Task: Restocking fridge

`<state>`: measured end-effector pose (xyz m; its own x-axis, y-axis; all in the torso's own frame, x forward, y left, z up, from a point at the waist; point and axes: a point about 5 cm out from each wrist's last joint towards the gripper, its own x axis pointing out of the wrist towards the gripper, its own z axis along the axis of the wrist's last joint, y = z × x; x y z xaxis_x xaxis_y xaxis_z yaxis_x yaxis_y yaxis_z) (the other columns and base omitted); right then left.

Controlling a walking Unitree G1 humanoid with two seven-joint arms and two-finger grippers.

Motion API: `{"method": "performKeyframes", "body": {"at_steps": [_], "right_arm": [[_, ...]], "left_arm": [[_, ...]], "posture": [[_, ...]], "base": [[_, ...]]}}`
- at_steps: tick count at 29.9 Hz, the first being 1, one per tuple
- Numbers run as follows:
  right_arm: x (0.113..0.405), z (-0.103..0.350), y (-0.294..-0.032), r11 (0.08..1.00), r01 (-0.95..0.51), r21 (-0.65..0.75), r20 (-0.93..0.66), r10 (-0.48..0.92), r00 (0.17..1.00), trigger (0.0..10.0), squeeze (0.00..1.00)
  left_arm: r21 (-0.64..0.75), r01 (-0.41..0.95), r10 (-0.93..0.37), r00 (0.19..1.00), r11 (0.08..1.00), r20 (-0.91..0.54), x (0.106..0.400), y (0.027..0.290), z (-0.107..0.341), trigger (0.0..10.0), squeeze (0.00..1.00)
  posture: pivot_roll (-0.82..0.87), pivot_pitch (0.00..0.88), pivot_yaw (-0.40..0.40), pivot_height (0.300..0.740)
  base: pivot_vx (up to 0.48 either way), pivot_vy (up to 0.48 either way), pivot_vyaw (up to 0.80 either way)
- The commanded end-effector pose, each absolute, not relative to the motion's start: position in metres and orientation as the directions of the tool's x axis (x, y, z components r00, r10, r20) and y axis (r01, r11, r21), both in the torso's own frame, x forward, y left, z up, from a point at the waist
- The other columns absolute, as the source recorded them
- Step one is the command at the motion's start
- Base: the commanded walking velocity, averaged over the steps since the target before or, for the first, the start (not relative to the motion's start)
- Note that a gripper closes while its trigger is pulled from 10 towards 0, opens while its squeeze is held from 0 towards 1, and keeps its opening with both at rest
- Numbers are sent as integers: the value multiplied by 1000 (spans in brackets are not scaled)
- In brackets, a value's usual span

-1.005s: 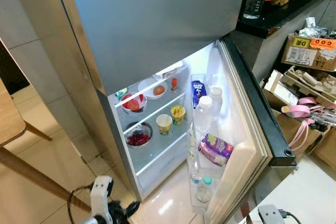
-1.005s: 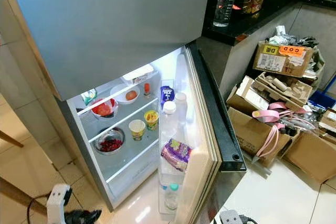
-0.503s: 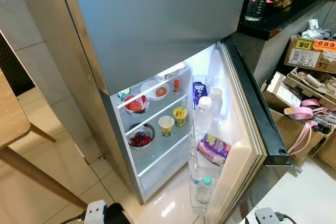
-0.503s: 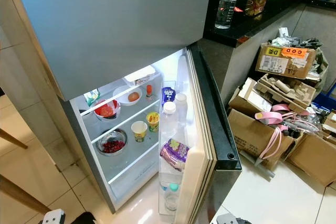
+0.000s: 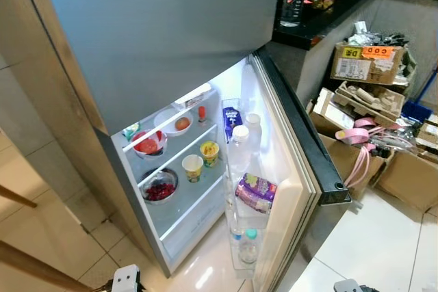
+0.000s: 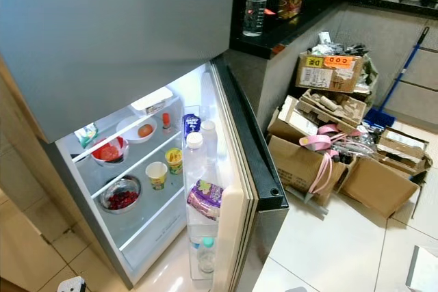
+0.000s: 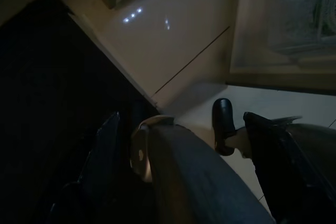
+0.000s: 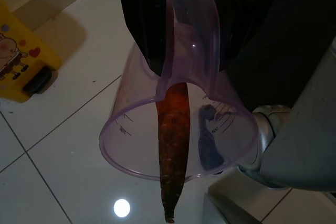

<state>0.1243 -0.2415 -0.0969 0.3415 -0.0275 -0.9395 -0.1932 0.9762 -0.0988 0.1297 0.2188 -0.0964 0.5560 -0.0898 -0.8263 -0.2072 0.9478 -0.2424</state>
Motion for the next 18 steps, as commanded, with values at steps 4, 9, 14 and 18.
{"method": "performKeyframes", "body": {"at_steps": [4,9,14,18], "right_arm": [[130,-95,-241,976,-190,-104,-931,-29,363,10000,0],[130,-95,-242,976,-192,-106,-932,-30,363,10000,0],[130,-95,-242,976,-190,-106,-931,-31,363,10000,0],[130,-95,-242,977,-187,-106,-931,-32,363,10000,0]], "left_arm": [[-221,-218,-76,525,951,-848,121,222,-99,10000,0],[-225,-199,-92,519,954,-850,121,221,-99,10000,0],[-227,-197,-95,518,954,-850,121,221,-99,10000,0],[-223,-208,-86,517,952,-851,120,221,-100,10000,0]], "posture": [[-98,0,-15,740],[-96,0,-15,740],[-96,0,-17,740],[-96,0,-16,740]], "base": [[0,-475,0],[0,-480,0],[0,-480,0],[0,-480,0]]}}
